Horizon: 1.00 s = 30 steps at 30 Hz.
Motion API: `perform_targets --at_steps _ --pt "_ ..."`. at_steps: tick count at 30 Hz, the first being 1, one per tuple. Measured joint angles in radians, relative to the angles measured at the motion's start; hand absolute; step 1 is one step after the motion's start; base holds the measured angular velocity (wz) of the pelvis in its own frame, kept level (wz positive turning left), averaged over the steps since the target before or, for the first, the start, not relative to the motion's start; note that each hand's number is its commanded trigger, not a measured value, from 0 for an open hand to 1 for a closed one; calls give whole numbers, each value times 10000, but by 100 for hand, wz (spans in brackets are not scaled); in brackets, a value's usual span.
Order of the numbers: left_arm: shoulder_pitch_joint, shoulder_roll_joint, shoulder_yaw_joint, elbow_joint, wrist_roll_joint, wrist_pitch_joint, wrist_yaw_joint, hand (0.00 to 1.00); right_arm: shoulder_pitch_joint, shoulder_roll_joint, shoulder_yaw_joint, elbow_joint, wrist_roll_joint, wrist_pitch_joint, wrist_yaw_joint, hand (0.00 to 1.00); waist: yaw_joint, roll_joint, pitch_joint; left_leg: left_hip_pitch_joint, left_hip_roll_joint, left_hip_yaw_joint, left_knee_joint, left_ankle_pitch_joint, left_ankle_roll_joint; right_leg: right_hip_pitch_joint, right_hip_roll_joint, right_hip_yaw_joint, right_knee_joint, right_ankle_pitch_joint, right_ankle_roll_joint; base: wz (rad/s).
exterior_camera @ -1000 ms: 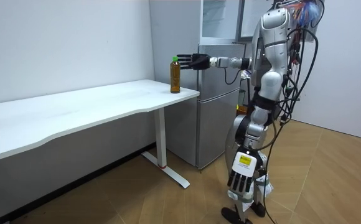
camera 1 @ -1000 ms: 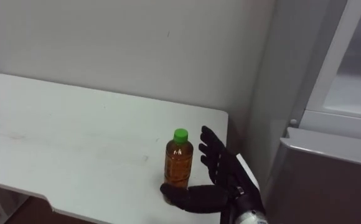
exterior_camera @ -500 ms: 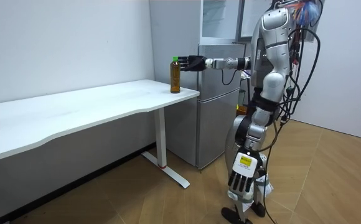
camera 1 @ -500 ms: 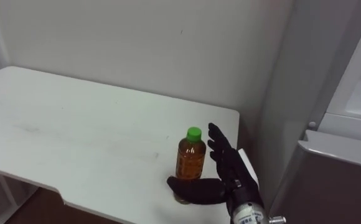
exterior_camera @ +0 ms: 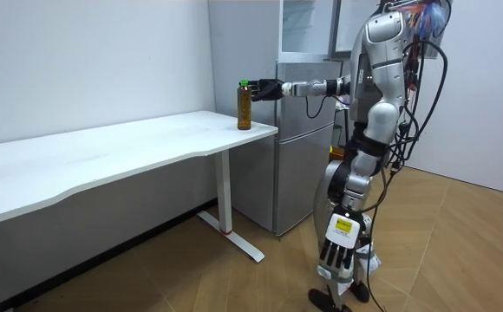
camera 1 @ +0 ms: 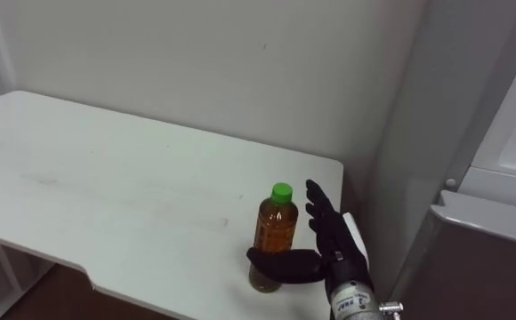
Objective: Put the bottle in the upper fridge
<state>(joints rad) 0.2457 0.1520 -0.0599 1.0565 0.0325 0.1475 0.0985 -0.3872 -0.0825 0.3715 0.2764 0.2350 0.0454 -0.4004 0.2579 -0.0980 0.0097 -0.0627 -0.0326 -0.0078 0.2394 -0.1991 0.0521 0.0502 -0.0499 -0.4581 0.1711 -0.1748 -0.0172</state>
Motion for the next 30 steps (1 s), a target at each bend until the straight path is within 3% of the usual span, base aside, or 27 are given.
perform_targets --at_steps 8,19,30 --pt "-3 29 4 14 -10 -23 -20 0 -40 -41 -28 420 -4 -1 -407 0 79 3 10 -121 -32 -196 62 10 3 -9 -4 -121 -13 1 3 7" --pt "-1 40 171 19 -12 -14 -61 0 -81 -59 -11 972 -61 -2 -430 0 654 -57 61 -201 -70 -305 133 14 10 -19 -28 -170 -15 -3 10 3" --pt "13 90 171 0 -15 -3 -212 0 -404 -198 -10 1438 -99 -1 -356 0 788 -62 62 -488 -164 -426 221 96 74 -198 -113 -412 -2 7 44 3"
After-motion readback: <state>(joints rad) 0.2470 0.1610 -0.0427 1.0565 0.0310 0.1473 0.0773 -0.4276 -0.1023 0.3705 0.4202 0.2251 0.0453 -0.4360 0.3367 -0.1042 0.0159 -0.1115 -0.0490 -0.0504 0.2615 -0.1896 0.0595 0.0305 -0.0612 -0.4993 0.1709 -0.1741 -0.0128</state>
